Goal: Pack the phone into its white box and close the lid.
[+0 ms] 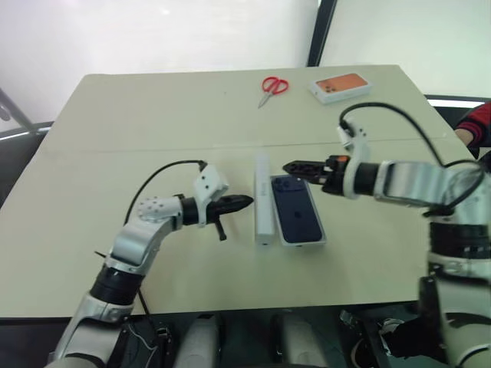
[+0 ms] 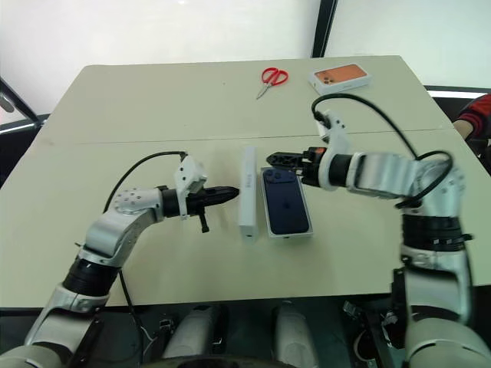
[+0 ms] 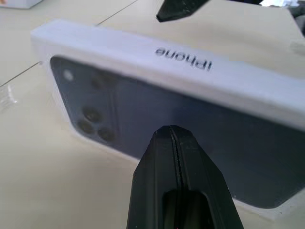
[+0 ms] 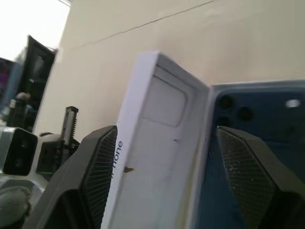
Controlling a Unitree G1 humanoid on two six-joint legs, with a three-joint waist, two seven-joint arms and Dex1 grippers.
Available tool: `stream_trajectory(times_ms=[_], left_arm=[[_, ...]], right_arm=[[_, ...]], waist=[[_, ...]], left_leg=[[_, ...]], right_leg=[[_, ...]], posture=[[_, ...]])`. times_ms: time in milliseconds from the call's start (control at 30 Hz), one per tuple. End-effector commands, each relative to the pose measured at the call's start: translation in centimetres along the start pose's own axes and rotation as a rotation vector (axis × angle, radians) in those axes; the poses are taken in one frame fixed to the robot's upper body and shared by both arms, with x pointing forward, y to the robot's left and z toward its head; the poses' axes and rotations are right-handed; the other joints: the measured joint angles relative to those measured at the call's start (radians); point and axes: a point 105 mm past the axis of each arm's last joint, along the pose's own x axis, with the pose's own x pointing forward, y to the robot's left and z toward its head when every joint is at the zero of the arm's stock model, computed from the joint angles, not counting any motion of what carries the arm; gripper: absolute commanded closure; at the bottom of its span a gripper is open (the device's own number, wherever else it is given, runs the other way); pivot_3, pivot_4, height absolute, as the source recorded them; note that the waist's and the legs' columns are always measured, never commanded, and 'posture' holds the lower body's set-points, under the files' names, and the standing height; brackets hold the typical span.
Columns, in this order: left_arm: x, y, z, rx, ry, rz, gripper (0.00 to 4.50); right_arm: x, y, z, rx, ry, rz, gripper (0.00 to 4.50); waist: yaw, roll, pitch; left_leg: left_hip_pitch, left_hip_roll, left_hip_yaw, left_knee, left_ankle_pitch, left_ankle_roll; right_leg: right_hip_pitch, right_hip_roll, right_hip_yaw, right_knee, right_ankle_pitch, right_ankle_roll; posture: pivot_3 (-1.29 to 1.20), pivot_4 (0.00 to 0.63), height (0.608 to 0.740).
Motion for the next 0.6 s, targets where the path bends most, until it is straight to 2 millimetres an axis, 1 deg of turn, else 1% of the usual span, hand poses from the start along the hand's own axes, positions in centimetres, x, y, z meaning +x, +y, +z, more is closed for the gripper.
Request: stream_trajectory(times_ms=[33,133,233,300,367,433,467,500,533,600], left_arm=[[1.4,-0.7,0.8,0.020,-0.025,-0.031,4.50],[2.6,-1.1,1.0,0.019,-0.031,-0.038,4.50],[2.6,-0.8,1.2,0.015,-0.039,-0.018,4.50],[1.6,0.5,1.7,-0.012,-0.051,0.042,4.50],[0.1,1.9,2.4,-0.061,-0.070,0.119,4.50],[-0.9,2.6,2.7,-0.092,-0.074,0.158,4.50],[-1.5,2.9,2.7,-0.096,-0.066,0.181,4.50],[-2.3,3.4,2.1,-0.090,-0.021,0.214,4.50],[-3.2,3.8,1.3,-0.068,0.039,0.242,4.50],[-4.2,3.9,0.1,-0.031,0.130,0.260,4.50]], right_arm=[[-1.2,0.2,1.0,-0.153,0.001,-0.062,1.04],[-1.5,-0.6,1.1,-0.269,0.003,-0.131,1.04],[-1.4,-0.9,1.2,-0.366,-0.010,-0.165,1.04],[-1.5,-1.7,1.4,-0.536,-0.034,-0.256,1.04],[-1.6,-2.5,1.9,-0.751,-0.056,-0.334,1.04],[-1.7,-2.9,2.1,-0.848,-0.059,-0.337,1.56],[-1.7,-2.9,2.2,-0.892,-0.068,-0.326,1.94],[-1.7,-3.2,2.0,-0.953,-0.051,-0.331,2.50],[-1.6,-3.6,1.8,-1.008,-0.029,-0.334,2.92],[-1.3,-4.1,1.4,-1.075,0.005,-0.332,3.99]], waist=[[0.001,0.000,0.000],[0.002,0.000,0.000],[0.001,0.000,0.000],[0.003,0.000,0.000],[0.003,0.000,0.000],[0.002,0.000,0.000],[0.001,0.000,0.000],[0.001,0.000,0.000],[0.000,0.000,0.000],[0.000,0.000,0.000]], left_leg=[[0.000,0.000,0.000,0.000,0.000,0.000],[0.000,0.000,0.000,0.001,0.000,0.000],[0.000,0.000,0.000,0.001,0.000,0.000],[0.000,0.000,0.000,0.001,0.000,0.000],[0.000,0.000,0.000,0.001,0.000,0.000],[-0.001,-0.001,0.000,0.001,0.000,0.000],[0.000,-0.001,0.000,0.001,0.000,0.000],[0.000,-0.001,0.000,0.001,0.000,0.000],[0.000,-0.001,0.000,0.001,0.000,0.000],[0.000,-0.001,0.000,0.000,0.000,0.000]], right_leg=[[0.000,0.000,0.000,0.000,0.000,0.000],[0.001,0.000,0.000,0.000,0.000,0.000],[0.000,0.000,0.000,0.000,0.000,0.000],[0.000,0.000,0.000,0.000,0.000,0.000],[0.000,0.000,0.000,0.000,0.000,0.000],[-0.001,0.000,0.000,0.000,0.000,0.000],[0.000,0.000,0.000,0.000,0.000,0.000],[0.000,-0.001,0.000,0.000,0.000,0.000],[-0.001,0.000,0.000,0.000,0.000,0.000],[-0.001,0.000,0.000,0.000,0.000,0.000]], posture=[[0.00,0.150,0.740],[0.00,0.150,0.740],[0.00,0.150,0.740],[0.00,0.150,0.740],[0.00,0.150,0.740],[0.00,0.150,0.740],[0.00,0.150,0.740],[0.00,0.150,0.740],[0.00,0.150,0.740],[0.00,0.150,0.740]])
